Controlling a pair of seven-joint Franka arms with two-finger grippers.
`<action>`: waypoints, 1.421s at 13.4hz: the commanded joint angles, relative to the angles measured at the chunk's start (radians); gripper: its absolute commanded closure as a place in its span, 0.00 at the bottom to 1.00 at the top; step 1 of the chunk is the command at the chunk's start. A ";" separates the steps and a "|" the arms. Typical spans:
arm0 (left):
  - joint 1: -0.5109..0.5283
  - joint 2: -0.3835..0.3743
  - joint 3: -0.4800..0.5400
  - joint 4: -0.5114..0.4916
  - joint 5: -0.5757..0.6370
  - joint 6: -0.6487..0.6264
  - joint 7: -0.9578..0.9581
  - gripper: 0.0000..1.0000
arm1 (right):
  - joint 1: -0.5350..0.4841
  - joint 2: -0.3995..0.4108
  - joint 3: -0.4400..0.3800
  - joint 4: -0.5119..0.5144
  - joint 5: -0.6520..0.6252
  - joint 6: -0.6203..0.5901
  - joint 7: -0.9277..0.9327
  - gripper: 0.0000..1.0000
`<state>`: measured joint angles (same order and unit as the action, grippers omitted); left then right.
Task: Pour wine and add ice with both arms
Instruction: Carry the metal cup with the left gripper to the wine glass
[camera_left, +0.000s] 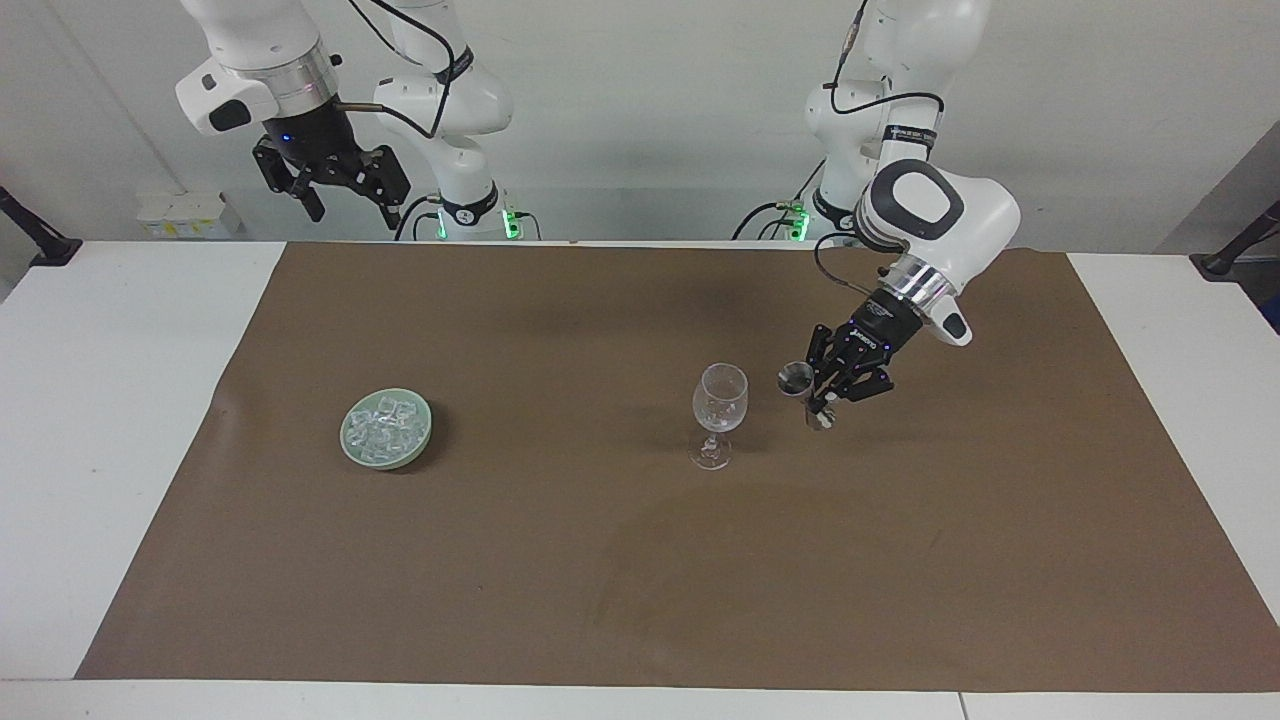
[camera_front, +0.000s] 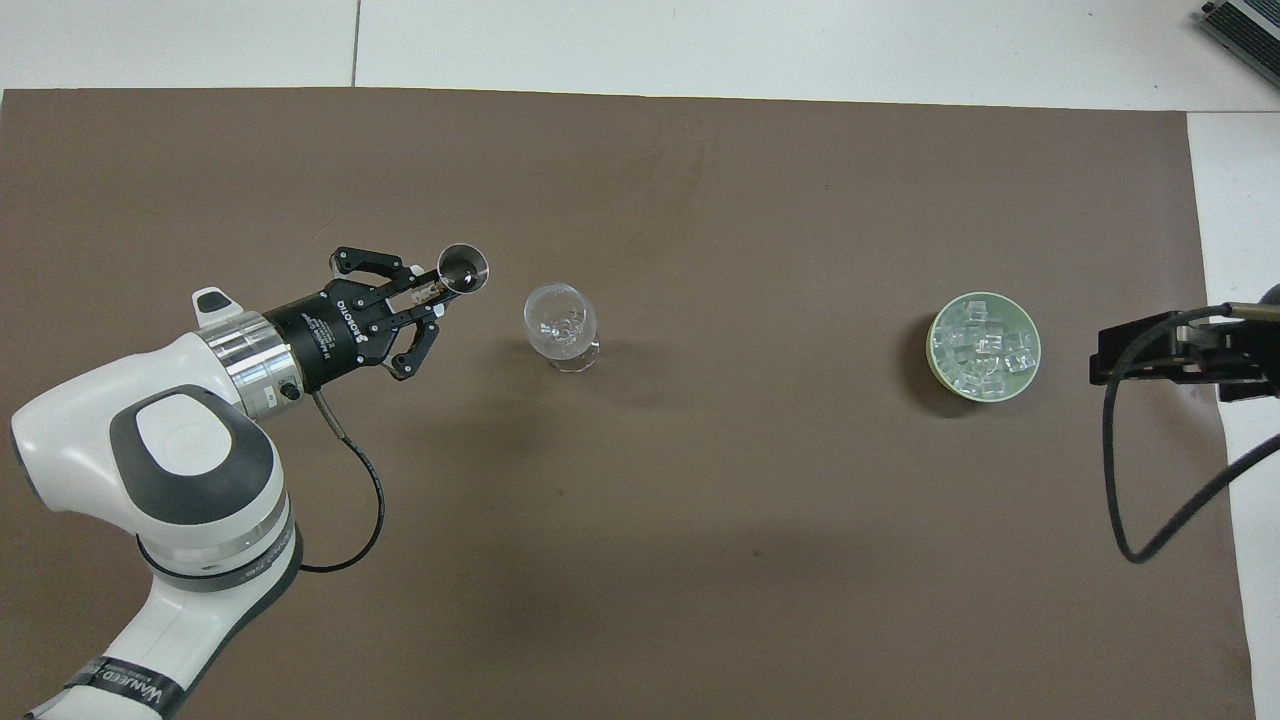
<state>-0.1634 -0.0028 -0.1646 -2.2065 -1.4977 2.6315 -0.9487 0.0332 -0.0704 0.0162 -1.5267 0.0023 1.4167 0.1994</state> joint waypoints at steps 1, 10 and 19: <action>-0.048 -0.040 0.014 -0.035 -0.024 0.056 -0.013 1.00 | 0.002 -0.020 -0.001 -0.023 -0.012 0.001 -0.020 0.00; -0.113 -0.045 0.016 -0.045 -0.024 0.154 0.004 1.00 | 0.002 -0.022 -0.001 -0.023 -0.012 0.001 -0.018 0.00; -0.177 -0.033 0.017 -0.038 -0.024 0.257 0.070 1.00 | 0.002 -0.020 -0.001 -0.024 -0.012 0.002 -0.020 0.00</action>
<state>-0.3177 -0.0151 -0.1640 -2.2238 -1.4986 2.8661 -0.9123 0.0332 -0.0704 0.0162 -1.5267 0.0023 1.4167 0.1994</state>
